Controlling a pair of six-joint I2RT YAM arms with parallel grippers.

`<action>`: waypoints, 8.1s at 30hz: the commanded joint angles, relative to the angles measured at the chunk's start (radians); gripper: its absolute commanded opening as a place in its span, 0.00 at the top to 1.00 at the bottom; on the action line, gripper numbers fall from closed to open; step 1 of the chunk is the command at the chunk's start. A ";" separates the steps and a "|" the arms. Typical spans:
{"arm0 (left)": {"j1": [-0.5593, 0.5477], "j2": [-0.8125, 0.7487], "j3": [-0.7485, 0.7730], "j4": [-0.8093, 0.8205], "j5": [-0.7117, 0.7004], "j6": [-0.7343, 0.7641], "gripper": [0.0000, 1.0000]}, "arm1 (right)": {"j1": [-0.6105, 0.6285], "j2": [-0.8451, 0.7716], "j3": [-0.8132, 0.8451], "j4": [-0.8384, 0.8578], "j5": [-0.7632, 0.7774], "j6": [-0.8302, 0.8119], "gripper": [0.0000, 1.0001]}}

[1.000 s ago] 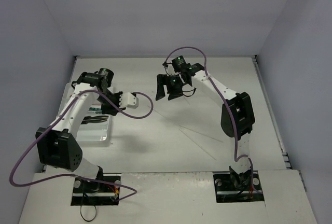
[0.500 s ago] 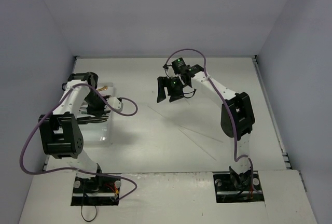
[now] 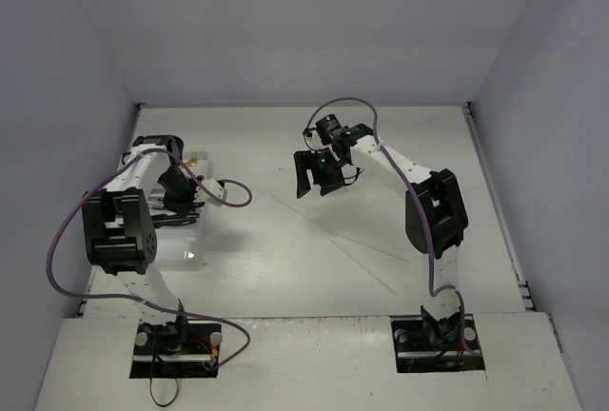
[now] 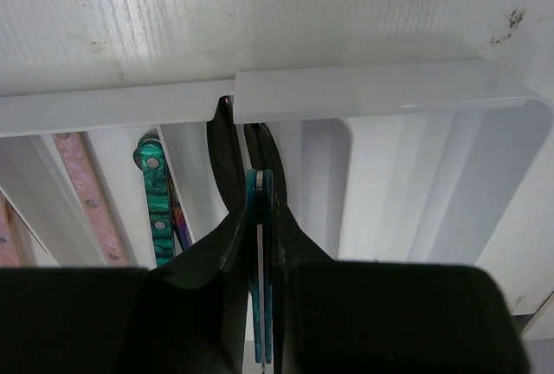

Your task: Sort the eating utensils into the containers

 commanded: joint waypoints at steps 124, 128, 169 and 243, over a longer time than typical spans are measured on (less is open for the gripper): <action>0.017 -0.400 0.139 0.358 0.655 -1.235 1.00 | 0.239 -0.075 0.505 -0.044 0.181 -0.080 0.07; 0.014 -0.365 0.275 -0.005 0.560 -0.896 1.00 | 0.186 -0.107 0.422 -0.042 0.191 -0.079 0.08; 0.161 -0.282 -0.180 -0.315 0.143 0.309 1.00 | 0.142 -0.109 0.291 -0.044 0.206 -0.097 0.17; 0.147 -0.375 0.205 -0.297 0.766 -0.189 0.29 | 0.216 0.134 -0.199 -0.148 0.562 -0.258 0.87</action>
